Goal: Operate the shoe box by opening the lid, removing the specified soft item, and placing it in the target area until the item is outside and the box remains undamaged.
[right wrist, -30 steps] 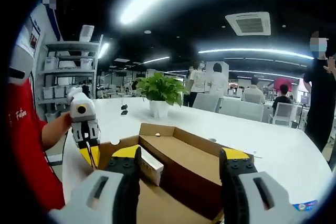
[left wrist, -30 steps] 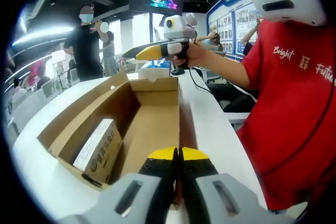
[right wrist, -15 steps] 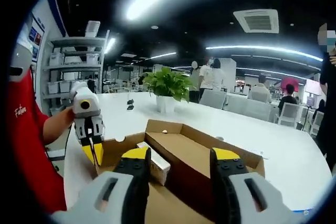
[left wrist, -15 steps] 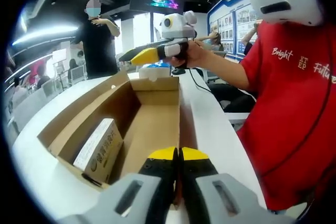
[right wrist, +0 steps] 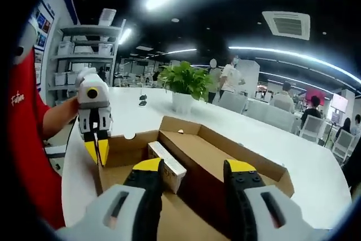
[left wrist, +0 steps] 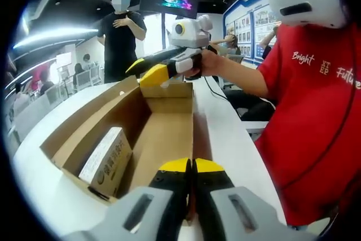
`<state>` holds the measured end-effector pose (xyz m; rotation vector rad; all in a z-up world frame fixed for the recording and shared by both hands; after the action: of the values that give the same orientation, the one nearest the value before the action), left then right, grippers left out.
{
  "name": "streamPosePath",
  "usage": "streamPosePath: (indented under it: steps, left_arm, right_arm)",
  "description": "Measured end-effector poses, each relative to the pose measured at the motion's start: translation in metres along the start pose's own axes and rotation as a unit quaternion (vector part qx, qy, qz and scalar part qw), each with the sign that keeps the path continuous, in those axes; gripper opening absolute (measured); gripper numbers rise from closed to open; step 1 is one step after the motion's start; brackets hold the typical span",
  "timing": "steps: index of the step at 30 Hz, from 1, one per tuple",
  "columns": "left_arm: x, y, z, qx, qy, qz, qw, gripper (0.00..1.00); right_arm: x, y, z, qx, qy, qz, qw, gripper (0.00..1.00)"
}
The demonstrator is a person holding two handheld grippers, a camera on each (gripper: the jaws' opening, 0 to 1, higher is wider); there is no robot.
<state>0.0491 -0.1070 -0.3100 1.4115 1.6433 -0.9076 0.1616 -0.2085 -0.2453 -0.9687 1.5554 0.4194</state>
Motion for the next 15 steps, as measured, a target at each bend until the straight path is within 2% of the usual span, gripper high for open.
streamPosePath:
  steps: [3,5,15]
  left_arm:
    - [0.0,0.0,0.0,-0.001,-0.001,0.001,1.0,0.01]
    - [0.0,0.0,0.0,-0.001,-0.001,0.001,1.0,0.01]
    - [0.0,0.001,0.0,-0.001,-0.003,0.002,1.0,0.01]
  right_arm:
    - [0.0,0.003,0.004,0.0,0.007,-0.027,0.9996,0.4]
    - [0.0,0.01,0.008,-0.012,0.007,-0.035,0.9993,0.38]
    - [0.008,0.026,0.026,-0.038,0.023,-0.036,0.9984,0.39]
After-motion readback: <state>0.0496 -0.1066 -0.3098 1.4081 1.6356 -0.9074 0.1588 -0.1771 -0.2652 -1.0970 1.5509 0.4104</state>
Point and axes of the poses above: the point that each gripper's makers call its tool centre point, and the gripper's own axes: z roughly forward along the fingers, y roughly to its left, x roughly out of its underside, the point moved 1 cm from there along -z, roughly backward along the fingers, and after that the axes turned 3 degrees about -z, right-handed, at the moved point
